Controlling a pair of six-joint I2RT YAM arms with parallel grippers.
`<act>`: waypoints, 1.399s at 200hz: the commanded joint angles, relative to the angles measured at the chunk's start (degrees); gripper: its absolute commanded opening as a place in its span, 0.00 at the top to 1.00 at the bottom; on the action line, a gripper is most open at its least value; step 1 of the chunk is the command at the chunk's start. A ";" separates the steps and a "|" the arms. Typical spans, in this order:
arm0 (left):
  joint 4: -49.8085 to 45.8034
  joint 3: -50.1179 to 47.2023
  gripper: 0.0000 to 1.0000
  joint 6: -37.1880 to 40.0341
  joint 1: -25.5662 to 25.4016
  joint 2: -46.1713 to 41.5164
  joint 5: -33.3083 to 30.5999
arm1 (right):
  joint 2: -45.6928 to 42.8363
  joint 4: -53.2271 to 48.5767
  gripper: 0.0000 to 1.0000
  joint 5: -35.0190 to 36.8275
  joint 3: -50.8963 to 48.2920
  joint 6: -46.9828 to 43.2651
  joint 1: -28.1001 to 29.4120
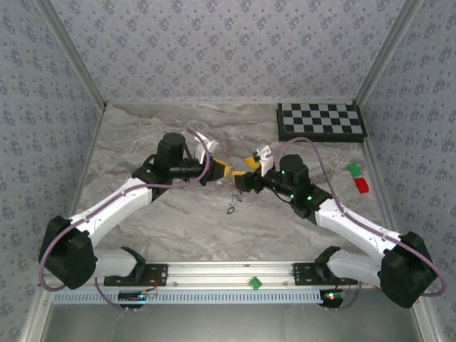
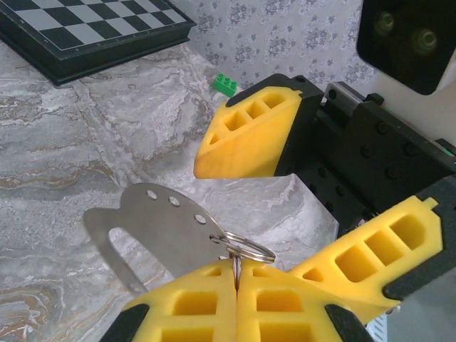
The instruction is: Put the keys on the keyring
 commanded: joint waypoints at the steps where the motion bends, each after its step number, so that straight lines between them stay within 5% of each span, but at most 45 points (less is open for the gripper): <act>1: 0.40 3.15 1.00 0.79 0.05 0.93 3.27 | -0.97 0.91 0.31 0.45 -0.04 -1.15 0.38; 108: -1.45 3.99 1.00 2.45 -0.33 2.14 7.97 | -2.61 2.28 0.37 5.55 -1.75 1.98 -3.14; 165: -0.59 4.12 1.00 1.60 -0.26 2.22 7.26 | -4.06 6.49 0.48 -10.41 -4.42 8.86 -8.32; 215: -0.14 4.60 1.00 0.51 -0.26 3.16 6.71 | -0.84 16.61 0.71 -27.51 -6.25 15.68 -10.53; 280: -0.02 4.77 1.00 -0.10 -0.15 3.28 5.59 | 0.64 8.87 0.76 -25.80 -3.35 7.34 -3.28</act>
